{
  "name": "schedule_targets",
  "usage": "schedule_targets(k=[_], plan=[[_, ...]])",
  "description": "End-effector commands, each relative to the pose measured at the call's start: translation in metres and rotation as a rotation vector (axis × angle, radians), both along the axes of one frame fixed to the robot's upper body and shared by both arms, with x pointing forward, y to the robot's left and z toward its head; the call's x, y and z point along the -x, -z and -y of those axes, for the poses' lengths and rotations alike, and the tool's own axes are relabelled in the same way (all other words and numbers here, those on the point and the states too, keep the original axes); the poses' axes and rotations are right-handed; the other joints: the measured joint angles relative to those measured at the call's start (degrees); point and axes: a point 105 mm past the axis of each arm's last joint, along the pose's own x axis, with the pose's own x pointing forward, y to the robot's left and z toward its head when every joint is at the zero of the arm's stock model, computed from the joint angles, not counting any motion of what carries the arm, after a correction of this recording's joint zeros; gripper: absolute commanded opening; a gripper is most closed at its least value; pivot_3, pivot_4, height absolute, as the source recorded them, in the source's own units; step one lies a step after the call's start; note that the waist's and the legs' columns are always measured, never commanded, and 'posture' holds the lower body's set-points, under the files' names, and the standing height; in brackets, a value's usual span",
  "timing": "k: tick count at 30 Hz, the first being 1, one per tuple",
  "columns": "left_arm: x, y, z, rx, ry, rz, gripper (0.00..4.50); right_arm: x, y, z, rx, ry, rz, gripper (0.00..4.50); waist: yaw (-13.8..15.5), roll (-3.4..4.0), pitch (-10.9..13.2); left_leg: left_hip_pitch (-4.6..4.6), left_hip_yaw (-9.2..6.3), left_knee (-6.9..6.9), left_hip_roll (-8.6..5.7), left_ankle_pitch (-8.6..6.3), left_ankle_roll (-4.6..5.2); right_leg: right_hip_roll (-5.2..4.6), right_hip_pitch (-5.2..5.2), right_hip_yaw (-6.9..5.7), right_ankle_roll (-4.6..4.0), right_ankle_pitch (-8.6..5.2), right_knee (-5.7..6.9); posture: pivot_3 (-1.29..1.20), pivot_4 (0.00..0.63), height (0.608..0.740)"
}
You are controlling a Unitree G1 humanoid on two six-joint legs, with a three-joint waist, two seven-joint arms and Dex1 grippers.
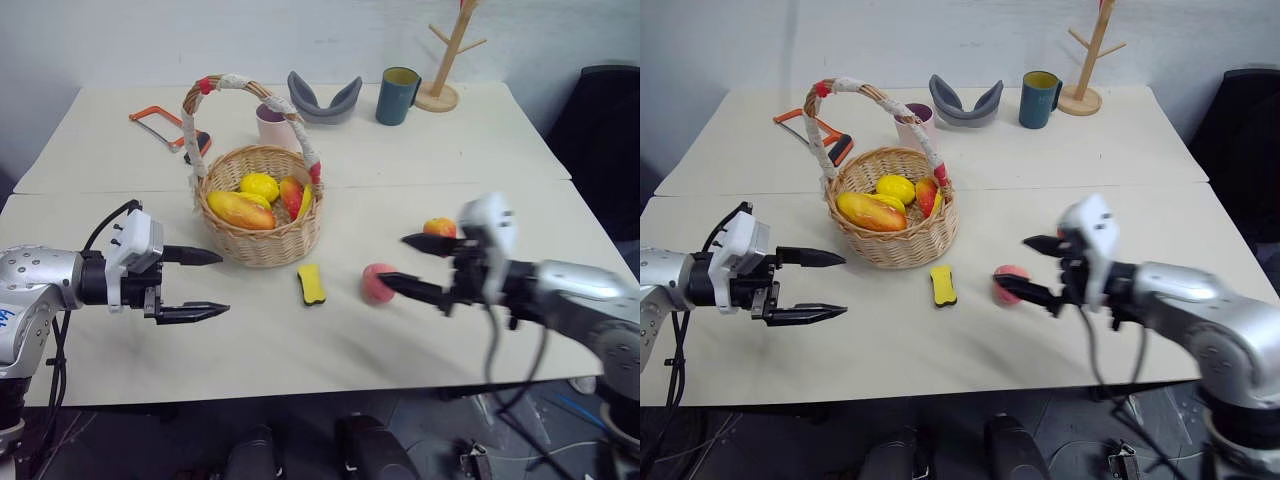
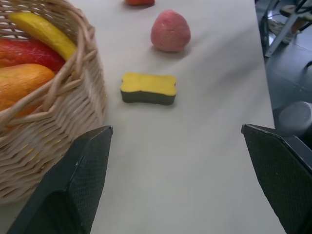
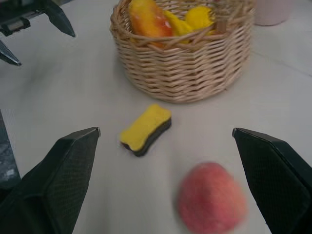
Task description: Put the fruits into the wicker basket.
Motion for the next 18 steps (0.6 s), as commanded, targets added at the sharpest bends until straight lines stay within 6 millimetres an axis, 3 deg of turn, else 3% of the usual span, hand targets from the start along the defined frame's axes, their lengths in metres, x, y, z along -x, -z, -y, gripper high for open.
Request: schedule_targets(k=[1,5,12,18], plan=[[0.004,-0.016,0.001,-0.012,0.051,0.041,4.44,-0.014,0.012,-0.027,0.043,0.045,-0.022,4.5,0.0,0.0,0.0,-0.12,0.02,0.0,-0.02,0.0,0.0,-0.02,-0.16,0.01,0.0,0.0,0.02,0.0,0.15,0.74],[0.008,-0.02,0.002,-0.032,0.083,0.036,4.44,-0.029,0.026,-0.054,0.091,0.058,-0.076,4.5,0.1,-0.02,0.0,-1.05,0.05,0.6,-0.02,0.03,0.02,-0.06,-1.12,0.02,-0.01,-0.01,0.69,0.0,0.15,0.74],[0.009,-0.018,0.001,-0.04,0.079,0.045,4.44,-0.049,0.056,-0.071,0.181,0.126,-0.17,4.5,0.0,-0.03,0.0,-1.05,0.09,0.9,-0.01,0.01,0.1,-0.08,-1.08,0.02,-0.06,-0.04,0.89,0.0,0.15,0.74],[0.009,-0.015,-0.001,-0.047,0.069,0.055,4.44,-0.045,0.063,-0.096,0.146,0.06,-0.244,4.5,-0.2,-0.03,0.0,-0.99,0.09,0.86,0.01,0.03,0.08,-0.03,-1.1,0.01,-0.08,-0.05,1.03,0.0,0.15,0.74]])
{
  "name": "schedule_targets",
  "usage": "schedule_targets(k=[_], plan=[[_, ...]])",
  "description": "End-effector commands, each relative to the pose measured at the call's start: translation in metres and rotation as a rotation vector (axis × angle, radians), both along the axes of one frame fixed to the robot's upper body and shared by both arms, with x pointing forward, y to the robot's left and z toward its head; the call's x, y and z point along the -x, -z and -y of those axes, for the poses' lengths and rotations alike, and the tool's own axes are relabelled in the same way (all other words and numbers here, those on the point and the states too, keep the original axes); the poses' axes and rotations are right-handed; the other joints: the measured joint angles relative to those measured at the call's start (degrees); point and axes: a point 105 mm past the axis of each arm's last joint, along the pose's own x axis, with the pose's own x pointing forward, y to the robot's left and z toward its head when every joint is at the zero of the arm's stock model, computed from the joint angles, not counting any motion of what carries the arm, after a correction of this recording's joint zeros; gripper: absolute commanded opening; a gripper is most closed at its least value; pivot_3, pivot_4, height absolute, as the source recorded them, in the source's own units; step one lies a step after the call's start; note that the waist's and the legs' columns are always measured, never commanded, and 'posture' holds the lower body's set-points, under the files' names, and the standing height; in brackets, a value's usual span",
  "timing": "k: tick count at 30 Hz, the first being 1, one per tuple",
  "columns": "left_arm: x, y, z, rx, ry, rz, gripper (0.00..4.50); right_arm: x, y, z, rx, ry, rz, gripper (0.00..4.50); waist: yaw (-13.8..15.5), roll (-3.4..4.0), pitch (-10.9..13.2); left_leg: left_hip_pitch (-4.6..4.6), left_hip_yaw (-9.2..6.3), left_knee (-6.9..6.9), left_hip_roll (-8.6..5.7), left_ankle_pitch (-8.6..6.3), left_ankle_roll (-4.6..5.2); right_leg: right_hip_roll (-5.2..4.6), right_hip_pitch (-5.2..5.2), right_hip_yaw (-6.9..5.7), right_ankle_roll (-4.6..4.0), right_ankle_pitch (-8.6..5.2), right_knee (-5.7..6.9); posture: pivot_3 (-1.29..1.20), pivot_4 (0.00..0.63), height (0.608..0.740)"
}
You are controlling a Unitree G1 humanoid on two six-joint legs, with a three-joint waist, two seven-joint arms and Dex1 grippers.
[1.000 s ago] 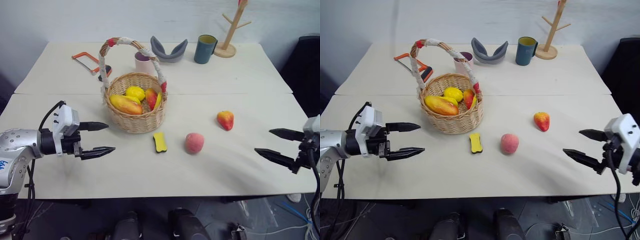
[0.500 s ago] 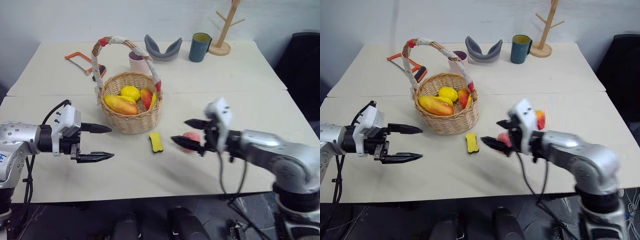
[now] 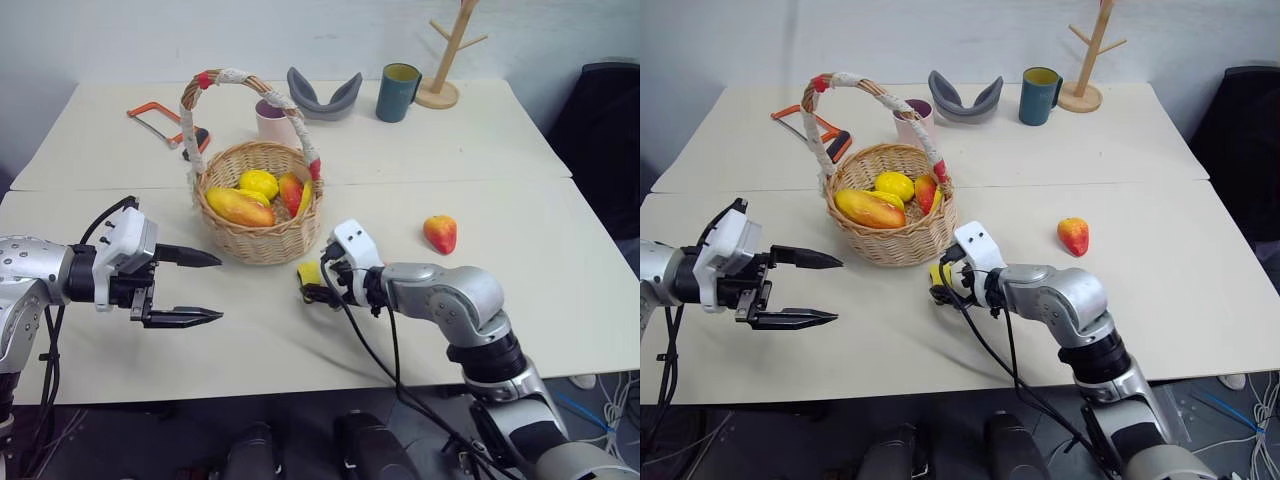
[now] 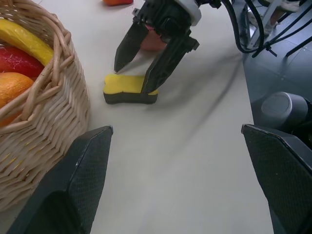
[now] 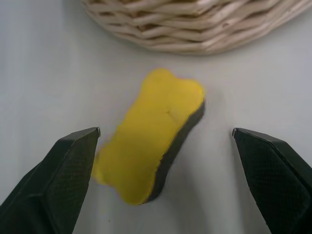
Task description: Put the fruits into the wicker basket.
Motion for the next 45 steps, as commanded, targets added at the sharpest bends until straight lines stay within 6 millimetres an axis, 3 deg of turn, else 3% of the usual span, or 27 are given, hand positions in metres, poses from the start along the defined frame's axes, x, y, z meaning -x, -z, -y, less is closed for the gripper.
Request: schedule_targets(k=[1,5,6,10,13,16,18,22,25,27,31,34,36,38,41,42,45], plan=[[0.002,-0.006,0.0,-0.018,0.005,0.056,4.44,-0.001,-0.005,-0.012,-0.009,-0.035,0.016,4.5,0.0,0.0,0.0,0.0,-0.01,-0.01,0.0,0.0,0.0,0.0,0.0,-0.01,0.0,0.0,0.0,0.0,0.15,0.74],[0.0,-0.006,0.002,-0.011,0.003,0.068,4.44,-0.01,0.015,-0.015,0.086,-0.042,0.037,4.5,0.0,-0.05,0.0,0.0,0.0,0.02,-0.01,-0.01,0.0,-0.03,0.0,-0.01,-0.01,0.0,0.0,0.0,0.15,0.74],[0.0,-0.006,0.002,-0.009,0.003,0.072,4.48,-0.013,0.02,-0.013,0.125,-0.047,0.059,4.32,-0.1,-0.06,0.0,0.04,0.0,0.03,-0.01,-0.01,0.0,-0.02,0.03,-0.01,-0.01,0.0,0.0,0.0,0.15,0.74],[-0.003,-0.006,0.004,-0.001,0.009,0.08,4.5,-0.023,0.03,-0.001,0.287,-0.112,0.225,3.16,-0.1,-0.07,0.0,0.1,-0.01,0.02,-0.02,-0.01,0.02,-0.03,0.08,-0.03,-0.01,-0.01,0.01,0.0,0.15,0.74],[-0.005,-0.007,0.007,0.019,0.017,0.082,4.5,-0.015,0.022,0.0,0.244,-0.166,0.226,2.17,0.2,-0.07,0.0,0.12,-0.02,0.04,-0.02,-0.02,0.03,-0.03,0.13,-0.04,-0.02,-0.01,0.01,0.0,0.15,0.74],[-0.008,-0.01,0.016,0.064,0.039,0.077,4.5,0.012,-0.004,-0.011,0.068,-0.28,0.156,1.27,0.5,-0.07,0.0,0.1,-0.06,0.04,-0.03,-0.02,0.03,-0.06,0.14,-0.07,-0.01,-0.01,0.03,0.0,0.15,0.74],[-0.008,-0.013,0.023,0.093,0.059,0.071,4.5,0.019,-0.024,-0.009,-0.01,-0.297,0.154,1.23,0.5,-0.07,0.0,0.04,-0.08,0.05,-0.03,-0.04,0.04,-0.06,0.13,-0.09,-0.01,-0.01,0.01,0.0,0.15,0.74],[-0.007,-0.023,0.038,0.167,0.104,0.061,4.5,0.019,-0.068,0.011,-0.174,-0.243,0.156,1.23,0.3,-0.06,0.0,0.03,-0.07,0.05,-0.02,-0.05,0.04,-0.05,0.11,-0.09,-0.01,-0.01,0.02,0.0,0.15,0.74],[-0.006,-0.031,0.049,0.22,0.143,0.057,4.5,0.018,-0.105,0.052,-0.247,-0.133,0.213,1.23,0.4,-0.06,0.0,0.03,-0.09,0.03,-0.01,-0.03,0.02,-0.04,0.11,-0.09,-0.01,-0.01,0.02,0.0,0.15,0.74],[-0.006,-0.035,0.057,0.24,0.166,0.066,4.5,0.017,-0.116,0.09,-0.215,-0.014,0.259,1.23,0.6,-0.05,0.0,0.03,-0.11,0.01,-0.02,-0.03,0.02,-0.05,0.12,-0.1,-0.01,-0.01,0.0,0.0,0.15,0.74],[-0.004,-0.037,0.067,0.236,0.196,0.119,4.5,0.022,-0.107,0.186,-0.035,0.301,0.31,1.23,1.7,-0.05,0.0,0.03,-0.13,-0.01,-0.06,-0.13,0.08,-0.08,0.27,-0.12,-0.01,-0.01,-0.37,0.0,0.15,0.74],[-0.001,-0.041,0.073,0.265,0.218,0.119,4.5,0.031,-0.1,0.24,0.087,0.481,0.355,1.23,2.0,-0.03,0.0,0.01,-0.08,-0.06,-0.06,-0.15,0.1,-0.04,0.3,-0.06,0.02,-0.02,-0.53,0.0,0.15,0.74],[-0.002,-0.039,0.079,0.263,0.238,0.125,4.5,0.044,-0.08,0.277,0.181,0.6,0.323,1.23,1.9,0.01,0.0,0.02,0.01,-0.05,-0.05,-0.15,0.1,0.02,0.29,0.03,0.07,-0.04,-0.55,0.0,0.15,0.74],[-0.003,-0.037,0.084,0.257,0.25,0.131,4.5,0.052,-0.057,0.292,0.243,0.634,0.278,1.23,1.8,0.0,0.0,0.08,-0.02,-0.04,-0.02,-0.12,0.04,0.1,0.36,0.03,0.11,-0.06,-0.56,0.0,0.15,0.74],[-0.005,-0.037,0.087,0.262,0.256,0.137,4.5,0.053,-0.038,0.293,0.188,0.668,0.243,1.23,1.0,0.01,0.0,0.19,0.05,0.02,0.01,0.0,-0.04,0.17,0.39,0.12,0.14,-0.03,-0.38,0.0,0.15,0.74],[-0.006,-0.038,0.088,0.264,0.258,0.138,4.5,0.052,-0.035,0.294,0.168,0.681,0.237,1.94,0.8,0.02,0.0,0.23,0.05,0.02,-0.01,0.06,-0.03,0.16,0.39,0.14,0.17,0.0,-0.28,0.0,0.15,0.74],[-0.007,-0.039,0.09,0.265,0.261,0.141,4.5,0.05,-0.038,0.298,0.165,0.686,0.269,2.83,0.5,0.05,0.0,0.28,0.02,0.02,-0.06,0.15,0.01,0.15,0.4,0.14,0.2,0.02,-0.13,0.0,0.15,0.74]])
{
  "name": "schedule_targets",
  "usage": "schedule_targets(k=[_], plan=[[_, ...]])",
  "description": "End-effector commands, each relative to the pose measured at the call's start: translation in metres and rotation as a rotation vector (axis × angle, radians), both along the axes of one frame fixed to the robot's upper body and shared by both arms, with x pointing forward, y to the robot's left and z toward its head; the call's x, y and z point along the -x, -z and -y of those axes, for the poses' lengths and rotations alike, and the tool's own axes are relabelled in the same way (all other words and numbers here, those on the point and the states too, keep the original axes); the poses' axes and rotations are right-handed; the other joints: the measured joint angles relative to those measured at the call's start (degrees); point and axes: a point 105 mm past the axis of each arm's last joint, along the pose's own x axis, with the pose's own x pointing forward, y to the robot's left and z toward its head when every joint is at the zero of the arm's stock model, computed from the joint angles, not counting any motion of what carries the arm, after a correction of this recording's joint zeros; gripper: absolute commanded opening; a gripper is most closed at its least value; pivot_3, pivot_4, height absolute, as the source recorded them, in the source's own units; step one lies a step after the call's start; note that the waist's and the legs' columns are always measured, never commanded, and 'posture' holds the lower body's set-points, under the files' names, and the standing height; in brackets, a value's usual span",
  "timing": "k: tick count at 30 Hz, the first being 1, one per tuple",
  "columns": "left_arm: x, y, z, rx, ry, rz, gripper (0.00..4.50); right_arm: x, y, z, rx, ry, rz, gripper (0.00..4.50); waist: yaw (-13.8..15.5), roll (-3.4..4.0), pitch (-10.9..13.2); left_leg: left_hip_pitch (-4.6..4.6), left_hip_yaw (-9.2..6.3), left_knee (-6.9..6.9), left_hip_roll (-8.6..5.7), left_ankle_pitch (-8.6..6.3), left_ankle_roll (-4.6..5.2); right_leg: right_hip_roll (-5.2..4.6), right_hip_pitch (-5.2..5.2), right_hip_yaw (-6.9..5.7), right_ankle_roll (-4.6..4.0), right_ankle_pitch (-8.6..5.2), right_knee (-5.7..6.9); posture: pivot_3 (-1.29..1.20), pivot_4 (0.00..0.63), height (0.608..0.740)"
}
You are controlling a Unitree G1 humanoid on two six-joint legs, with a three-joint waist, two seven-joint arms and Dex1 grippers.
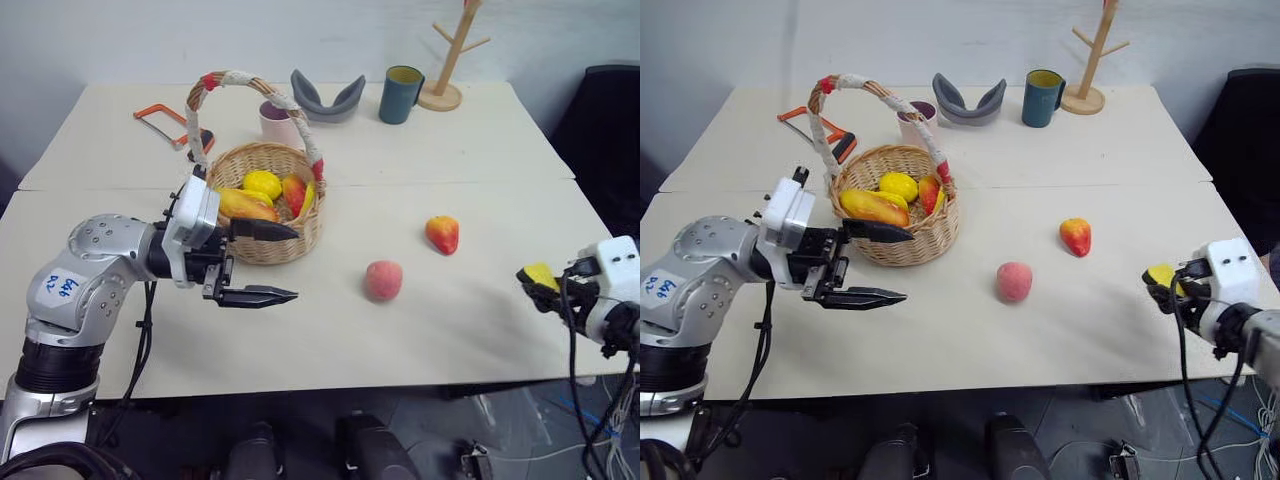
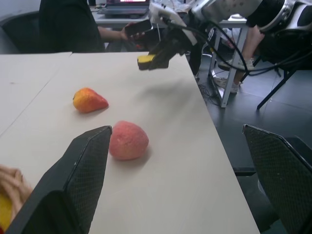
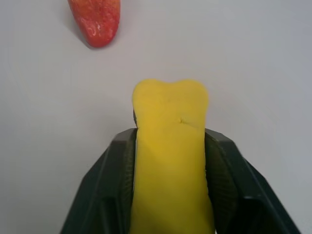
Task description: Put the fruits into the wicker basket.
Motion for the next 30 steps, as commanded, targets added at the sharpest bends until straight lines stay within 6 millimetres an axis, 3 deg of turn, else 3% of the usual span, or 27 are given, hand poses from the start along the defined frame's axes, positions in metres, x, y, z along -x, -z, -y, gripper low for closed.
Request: schedule_targets(k=[1,5,11,13,18,25,30], plan=[[0.001,-0.008,0.003,-0.004,0.007,0.044,4.5,-0.004,-0.023,0.009,0.043,0.007,0.096,3.24,0.0,0.01,0.0,0.0,-0.02,-0.01,-0.01,0.01,0.01,0.0,0.0,-0.01,0.0,0.0,0.0,0.0,0.15,0.74],[0.001,-0.01,0.001,-0.01,0.004,0.047,4.5,-0.005,-0.04,-0.008,0.058,-0.115,0.144,4.49,0.1,0.02,0.0,-0.02,-0.04,-0.02,-0.01,0.0,0.0,0.0,-0.01,-0.01,0.01,-0.01,-0.03,0.0,0.15,0.74],[0.001,-0.01,0.001,-0.012,-0.007,0.045,4.5,0.0,-0.045,-0.091,0.013,-0.494,0.183,4.49,0.0,0.02,0.0,-0.04,-0.07,-0.03,0.03,-0.01,-0.01,0.02,0.0,-0.03,0.02,-0.01,-0.08,0.0,0.15,0.74],[0.001,-0.008,0.001,-0.015,-0.013,0.044,4.5,-0.002,-0.041,-0.107,-0.046,-0.545,0.175,4.49,0.0,0.02,0.0,-0.04,-0.09,-0.02,0.02,-0.01,-0.01,0.01,0.01,-0.04,0.02,-0.01,-0.08,0.0,0.15,0.74],[0.001,-0.007,0.001,-0.025,-0.025,0.049,4.5,-0.023,-0.024,-0.132,-0.007,-0.564,0.188,4.49,0.2,0.01,0.0,-0.09,-0.09,0.04,-0.01,-0.02,0.01,-0.06,0.0,-0.05,0.02,-0.01,-0.11,0.0,0.15,0.74],[0.0,-0.006,0.001,-0.035,-0.039,0.064,4.5,-0.027,0.0,-0.17,-0.134,-0.677,0.101,4.49,0.6,0.01,0.0,-0.12,-0.09,0.01,-0.01,-0.02,0.02,-0.07,-0.04,-0.07,0.01,-0.01,-0.1,0.0,0.15,0.74],[-0.003,-0.006,0.001,-0.03,-0.06,0.078,4.5,-0.048,0.019,-0.17,-0.054,-0.609,0.05,4.49,0.5,0.02,0.0,-0.09,-0.06,0.06,-0.01,-0.02,0.02,-0.08,-0.04,-0.07,0.01,-0.01,-0.03,0.0,0.15,0.74]])
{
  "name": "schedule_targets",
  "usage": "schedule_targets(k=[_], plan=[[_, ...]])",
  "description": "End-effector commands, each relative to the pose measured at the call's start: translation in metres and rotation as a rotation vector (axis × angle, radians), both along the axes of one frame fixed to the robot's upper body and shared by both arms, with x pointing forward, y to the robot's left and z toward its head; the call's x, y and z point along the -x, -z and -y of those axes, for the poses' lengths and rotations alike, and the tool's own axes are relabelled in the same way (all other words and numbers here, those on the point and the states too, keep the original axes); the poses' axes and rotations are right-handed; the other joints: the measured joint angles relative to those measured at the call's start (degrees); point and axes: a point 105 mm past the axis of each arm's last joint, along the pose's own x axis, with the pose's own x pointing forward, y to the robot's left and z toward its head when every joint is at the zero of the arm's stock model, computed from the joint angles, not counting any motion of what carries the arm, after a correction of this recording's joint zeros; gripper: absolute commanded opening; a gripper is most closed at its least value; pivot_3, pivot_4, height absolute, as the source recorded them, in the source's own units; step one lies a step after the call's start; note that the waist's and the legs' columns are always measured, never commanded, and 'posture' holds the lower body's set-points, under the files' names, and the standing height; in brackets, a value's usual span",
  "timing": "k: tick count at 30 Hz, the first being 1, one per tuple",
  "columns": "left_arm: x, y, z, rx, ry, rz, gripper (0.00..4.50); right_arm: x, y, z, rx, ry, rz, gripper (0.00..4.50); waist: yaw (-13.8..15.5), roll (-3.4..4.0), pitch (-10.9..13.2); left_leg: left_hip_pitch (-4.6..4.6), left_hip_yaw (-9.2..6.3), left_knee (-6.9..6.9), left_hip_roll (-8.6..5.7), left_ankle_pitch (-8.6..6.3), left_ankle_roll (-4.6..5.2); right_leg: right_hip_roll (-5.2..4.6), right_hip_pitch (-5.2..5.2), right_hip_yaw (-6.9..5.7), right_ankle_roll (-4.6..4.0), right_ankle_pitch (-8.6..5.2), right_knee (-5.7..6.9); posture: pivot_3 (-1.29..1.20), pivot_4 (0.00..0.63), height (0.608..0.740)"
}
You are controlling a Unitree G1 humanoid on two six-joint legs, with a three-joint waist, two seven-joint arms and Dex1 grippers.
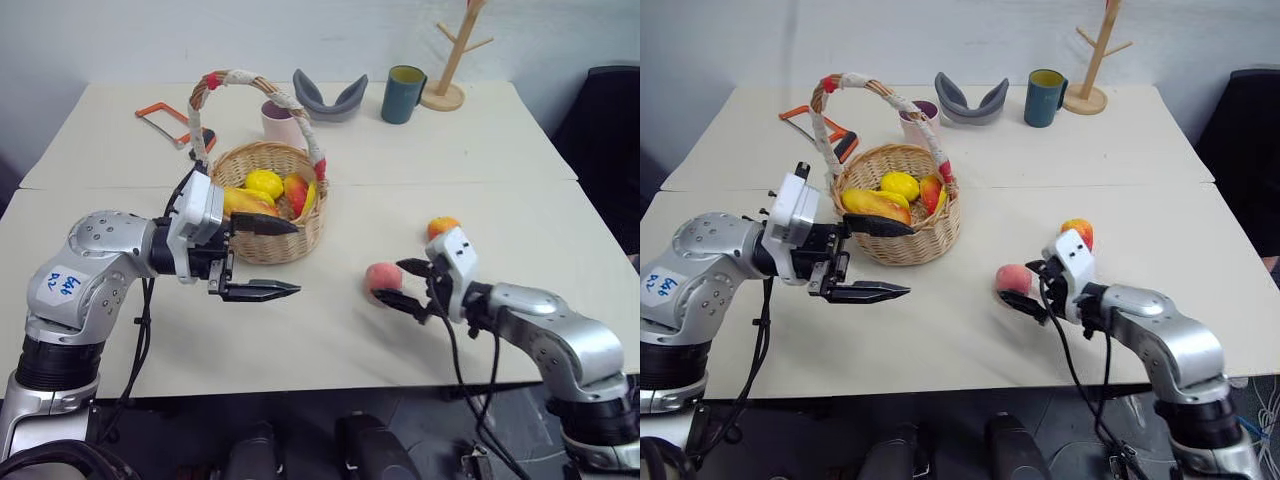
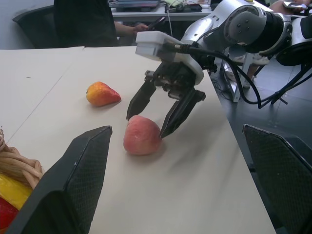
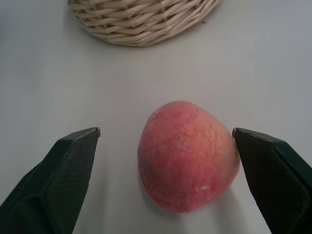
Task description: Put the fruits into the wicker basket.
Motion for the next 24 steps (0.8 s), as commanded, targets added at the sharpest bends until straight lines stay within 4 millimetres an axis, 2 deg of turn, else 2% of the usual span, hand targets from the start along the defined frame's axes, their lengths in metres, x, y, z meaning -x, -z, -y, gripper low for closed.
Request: schedule_targets(k=[1,4,8,9,11,14,18,21,24], plan=[[0.003,-0.007,0.002,-0.005,0.001,0.055,4.5,-0.01,0.002,0.005,0.05,0.046,0.029,4.49,0.1,0.0,0.0,-0.01,0.0,-0.01,0.0,0.0,0.0,0.0,-0.01,0.0,0.0,0.0,0.0,0.0,0.15,0.74],[0.004,-0.008,0.001,-0.002,-0.004,0.056,4.5,-0.012,0.002,0.003,0.043,0.046,0.027,4.49,0.5,0.0,0.0,-0.04,0.0,-0.02,0.0,-0.01,0.0,-0.01,-0.04,0.0,0.0,0.0,-0.01,0.0,0.15,0.74],[0.003,-0.007,-0.002,-0.002,-0.025,0.055,4.5,-0.01,-0.004,-0.002,0.022,0.015,0.052,3.36,0.6,0.0,0.0,-0.03,0.02,0.0,0.01,-0.01,0.01,0.0,-0.04,0.01,0.0,0.0,-0.01,0.0,0.15,0.74],[0.001,-0.008,-0.005,0.006,-0.048,0.047,4.5,-0.006,-0.012,-0.009,-0.017,-0.024,0.064,3.0,0.7,0.0,0.0,-0.03,0.02,-0.01,0.01,-0.01,0.01,0.0,-0.04,0.01,0.0,0.0,0.0,0.0,0.15,0.74],[-0.004,-0.009,-0.019,0.043,-0.126,0.017,4.5,0.006,-0.036,-0.03,-0.116,-0.147,0.116,2.61,0.5,0.0,0.0,-0.03,0.02,-0.02,0.01,-0.01,0.01,0.01,-0.05,0.01,0.0,0.0,0.01,0.0,0.15,0.74],[-0.009,-0.002,-0.041,0.072,-0.254,-0.016,4.5,0.003,-0.078,-0.061,-0.218,-0.219,0.192,2.56,-0.3,0.01,0.0,-0.03,0.01,-0.02,0.06,-0.01,0.0,0.03,-0.09,-0.01,0.0,0.0,0.1,0.0,0.15,0.74],[-0.002,0.005,-0.061,0.071,-0.346,-0.032,4.5,-0.011,-0.122,-0.1,-0.29,-0.256,0.238,2.56,-1.0,0.02,0.0,0.02,-0.05,-0.02,0.09,0.0,-0.04,0.0,-0.14,-0.07,-0.04,-0.01,0.27,0.0,0.15,0.74],[0.001,0.001,-0.071,0.082,-0.395,-0.023,4.5,-0.021,-0.134,-0.13,-0.283,-0.268,0.242,2.56,-0.7,-0.01,0.0,-0.02,-0.11,-0.05,0.1,-0.02,-0.09,-0.03,-0.2,-0.15,-0.15,-0.06,0.28,0.0,0.15,0.74],[0.002,-0.005,-0.074,0.097,-0.416,-0.002,4.5,-0.036,-0.129,-0.153,-0.213,-0.249,0.248,2.56,-0.6,-0.03,0.0,-0.09,-0.13,-0.03,0.0,-0.06,-0.03,-0.18,-0.19,-0.18,-0.17,-0.06,0.24,0.0,0.15,0.74]])
